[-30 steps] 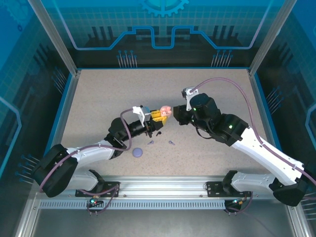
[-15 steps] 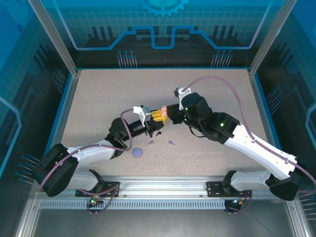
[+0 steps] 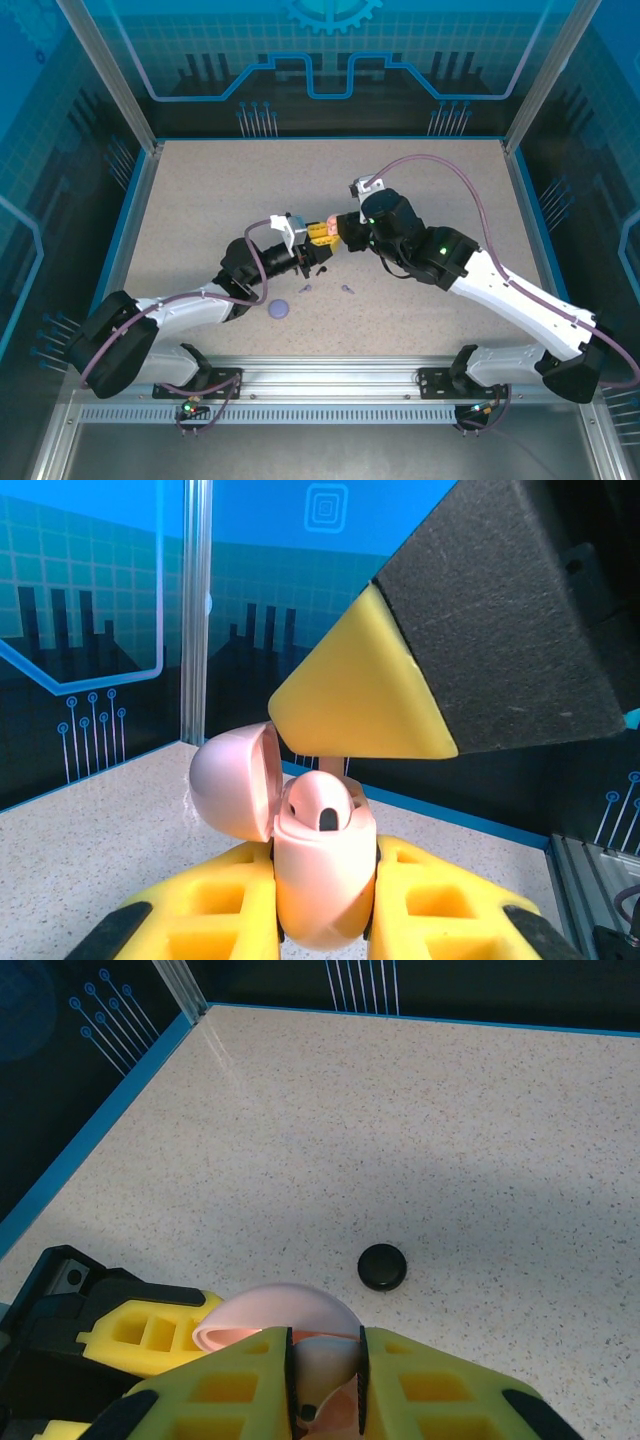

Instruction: Insert wireless bluetooth earbuds into charging case

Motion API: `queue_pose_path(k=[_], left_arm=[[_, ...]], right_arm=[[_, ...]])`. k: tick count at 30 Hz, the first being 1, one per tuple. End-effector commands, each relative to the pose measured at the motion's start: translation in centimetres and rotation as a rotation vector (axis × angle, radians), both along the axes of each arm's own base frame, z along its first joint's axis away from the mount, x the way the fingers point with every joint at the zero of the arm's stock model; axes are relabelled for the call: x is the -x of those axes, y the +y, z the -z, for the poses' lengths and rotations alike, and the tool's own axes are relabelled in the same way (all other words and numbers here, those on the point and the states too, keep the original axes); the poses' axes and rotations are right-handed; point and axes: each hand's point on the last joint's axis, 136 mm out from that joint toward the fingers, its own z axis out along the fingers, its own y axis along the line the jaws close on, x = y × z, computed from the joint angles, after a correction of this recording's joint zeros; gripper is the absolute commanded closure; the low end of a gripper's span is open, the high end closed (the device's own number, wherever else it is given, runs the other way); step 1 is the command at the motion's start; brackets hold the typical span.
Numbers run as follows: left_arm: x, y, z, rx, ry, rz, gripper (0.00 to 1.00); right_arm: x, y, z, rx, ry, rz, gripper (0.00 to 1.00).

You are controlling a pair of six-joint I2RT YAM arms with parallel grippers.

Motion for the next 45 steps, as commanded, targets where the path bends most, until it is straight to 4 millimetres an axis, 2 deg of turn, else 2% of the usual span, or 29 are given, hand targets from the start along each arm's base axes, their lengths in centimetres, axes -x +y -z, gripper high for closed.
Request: queue_pose_path(k=[1, 8, 12, 16, 20, 23, 27, 31, 37, 45], left_arm=[[0.0, -0.1, -2.2, 0.048, -0.055, -0.005, 1.00], [0.0, -0.1, -2.2, 0.046, -0.055, -0.007, 1.00], [0.0, -0.1, -2.1, 0.046, -0.054, -0.009, 1.00], [0.0, 0.0, -2.0, 0.044, -0.053, -0.009, 1.00], [0.1, 0.0, -1.9, 0.044, -0.052, -0.009, 1.00], [0.3, 0.2, -2.0, 0.049, -0.050, -0.007, 1.00], [0.9, 0.4, -2.6, 0.066, -0.047, 0.010, 1.00], [1.5, 0.6, -3.2, 0.077, -0.048, 0.030, 1.00], [1.8, 0.6, -3.6, 0.086, -0.045, 0.039, 1.00], [1.8, 0.7, -3.7, 0.087, -0.040, 0.040, 1.00]], right_arm=[[0.5, 0.3, -0.5, 0.008, 0.000, -0.021, 0.79], [1.1, 0.6, 0.0, -0.001, 0.027, -0.050, 0.75], [1.1, 0.5, -0.4, -0.003, 0.021, -0.051, 0.68], [1.1, -0.2, -1.9, -0.001, -0.009, -0.044, 0.55], [1.6, -1.3, -4.0, -0.062, -0.035, -0.078, 0.36], [1.8, -2.6, -4.3, -0.128, -0.034, -0.102, 0.22], [2.1, -3.3, -3.5, -0.256, 0.010, -0.194, 0.01], [2.5, -2.4, -2.9, -0.356, 0.059, -0.314, 0.00], [2.7, 0.5, -2.1, -0.418, 0.130, -0.455, 0.00], [2.4, 3.0, -3.2, -0.471, 0.131, -0.563, 0.00]])
